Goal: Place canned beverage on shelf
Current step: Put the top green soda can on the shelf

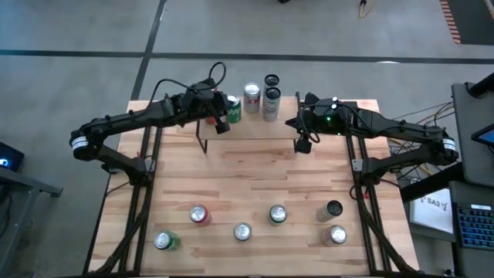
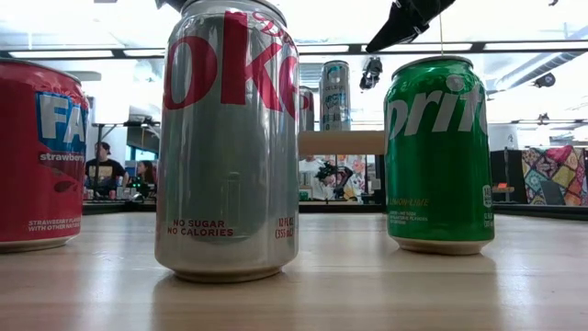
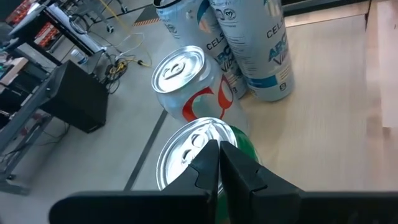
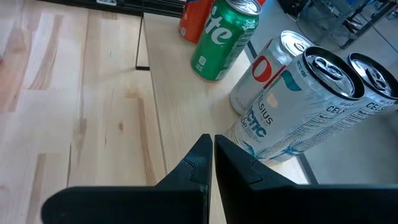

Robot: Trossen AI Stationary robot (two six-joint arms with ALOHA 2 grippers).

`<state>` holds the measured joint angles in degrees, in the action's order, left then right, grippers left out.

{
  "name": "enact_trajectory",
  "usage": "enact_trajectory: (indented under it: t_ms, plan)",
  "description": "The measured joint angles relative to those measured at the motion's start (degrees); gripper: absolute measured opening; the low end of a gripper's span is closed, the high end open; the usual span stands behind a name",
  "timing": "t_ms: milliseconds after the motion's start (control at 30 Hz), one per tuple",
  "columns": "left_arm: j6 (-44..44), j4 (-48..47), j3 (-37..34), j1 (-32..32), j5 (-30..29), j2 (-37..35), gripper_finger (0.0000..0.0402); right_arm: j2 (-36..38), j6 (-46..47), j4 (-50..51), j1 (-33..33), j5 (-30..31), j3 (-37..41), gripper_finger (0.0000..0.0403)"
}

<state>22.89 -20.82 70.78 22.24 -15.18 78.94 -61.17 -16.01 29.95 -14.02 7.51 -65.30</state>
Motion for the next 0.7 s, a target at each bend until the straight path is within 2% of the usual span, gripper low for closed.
enact_trajectory:
  t_ms: [133,467,600,700]
  plan:
    - [0.0,-0.1,-0.1,0.0,-1.9,0.0,0.0,0.0,0.3,0.0,0.0,0.0,0.0,0.0009]
    - [0.0,-0.9,0.7,-0.5,-0.4,-0.1,0.0,0.0,0.6,0.0,0.0,0.0,0.0,0.0009]
    - [0.1,-7.4,4.3,-1.3,1.3,-0.3,0.0,0.0,1.2,0.0,0.0,0.0,0.0,0.0009]
    - [-0.1,-15.2,6.7,-1.3,6.8,-0.5,0.0,0.0,1.6,0.0,0.0,-0.1,0.0,0.0009]
